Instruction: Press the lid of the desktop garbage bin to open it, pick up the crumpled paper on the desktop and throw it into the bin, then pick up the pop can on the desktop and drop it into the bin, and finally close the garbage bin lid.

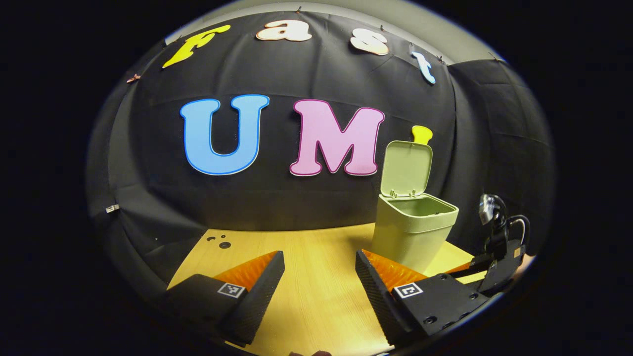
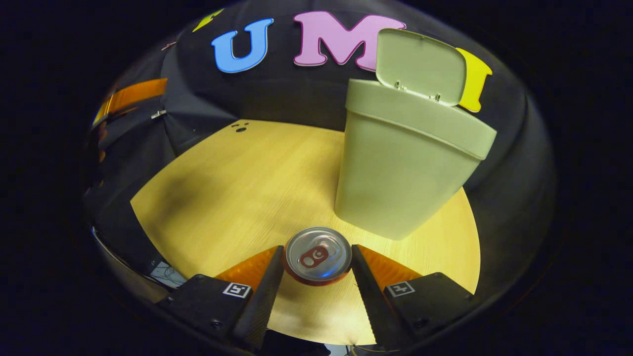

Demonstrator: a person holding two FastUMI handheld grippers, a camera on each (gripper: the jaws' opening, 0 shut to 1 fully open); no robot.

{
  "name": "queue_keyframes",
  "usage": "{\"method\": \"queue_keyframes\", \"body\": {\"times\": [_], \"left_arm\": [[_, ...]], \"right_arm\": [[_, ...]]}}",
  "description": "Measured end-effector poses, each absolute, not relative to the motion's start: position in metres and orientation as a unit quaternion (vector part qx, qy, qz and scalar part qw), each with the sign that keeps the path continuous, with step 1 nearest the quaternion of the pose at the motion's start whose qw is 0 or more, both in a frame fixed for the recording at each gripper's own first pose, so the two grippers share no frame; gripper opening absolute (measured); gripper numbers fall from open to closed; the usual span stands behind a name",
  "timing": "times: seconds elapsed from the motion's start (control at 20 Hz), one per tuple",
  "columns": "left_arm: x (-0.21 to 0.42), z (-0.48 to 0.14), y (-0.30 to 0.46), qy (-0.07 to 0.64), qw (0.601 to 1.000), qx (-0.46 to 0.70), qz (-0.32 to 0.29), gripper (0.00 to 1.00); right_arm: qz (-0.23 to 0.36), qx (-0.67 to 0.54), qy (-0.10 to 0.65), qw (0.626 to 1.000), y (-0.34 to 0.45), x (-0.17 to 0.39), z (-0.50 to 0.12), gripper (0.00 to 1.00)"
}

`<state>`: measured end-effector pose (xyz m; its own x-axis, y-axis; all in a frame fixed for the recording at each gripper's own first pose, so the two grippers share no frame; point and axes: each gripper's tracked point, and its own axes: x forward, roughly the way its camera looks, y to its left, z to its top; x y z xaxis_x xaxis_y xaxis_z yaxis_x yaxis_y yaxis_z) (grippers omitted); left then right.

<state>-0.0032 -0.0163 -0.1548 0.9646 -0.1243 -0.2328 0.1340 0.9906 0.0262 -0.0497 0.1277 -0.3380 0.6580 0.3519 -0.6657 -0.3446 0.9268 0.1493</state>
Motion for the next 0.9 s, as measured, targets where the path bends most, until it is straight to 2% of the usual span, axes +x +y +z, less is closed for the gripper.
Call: {"method": "queue_keyframes", "body": {"times": [0.25,0.3,0.35,0.55,0.9], "left_arm": [[-0.001,-0.154,-0.022,0.115,0.990,0.022,-0.075,0.94],[0.000,-0.154,-0.023,0.115,0.990,0.022,-0.076,0.98],[0.000,-0.153,-0.024,0.114,0.990,0.022,-0.078,0.94],[0.001,-0.152,-0.026,0.113,0.990,0.018,-0.081,0.94],[-0.001,-0.151,-0.018,0.111,0.991,0.015,-0.071,0.94]], "right_arm": [[0.188,0.028,0.316,0.929,0.118,-0.028,-0.269,0.83],[0.187,0.037,0.301,0.934,0.116,-0.021,-0.252,0.83],[0.187,0.046,0.286,0.939,0.115,-0.014,-0.236,0.83],[0.183,0.058,0.231,0.954,0.104,0.017,-0.179,0.83],[0.162,0.049,0.173,0.970,0.072,0.069,-0.130,0.83]]}}
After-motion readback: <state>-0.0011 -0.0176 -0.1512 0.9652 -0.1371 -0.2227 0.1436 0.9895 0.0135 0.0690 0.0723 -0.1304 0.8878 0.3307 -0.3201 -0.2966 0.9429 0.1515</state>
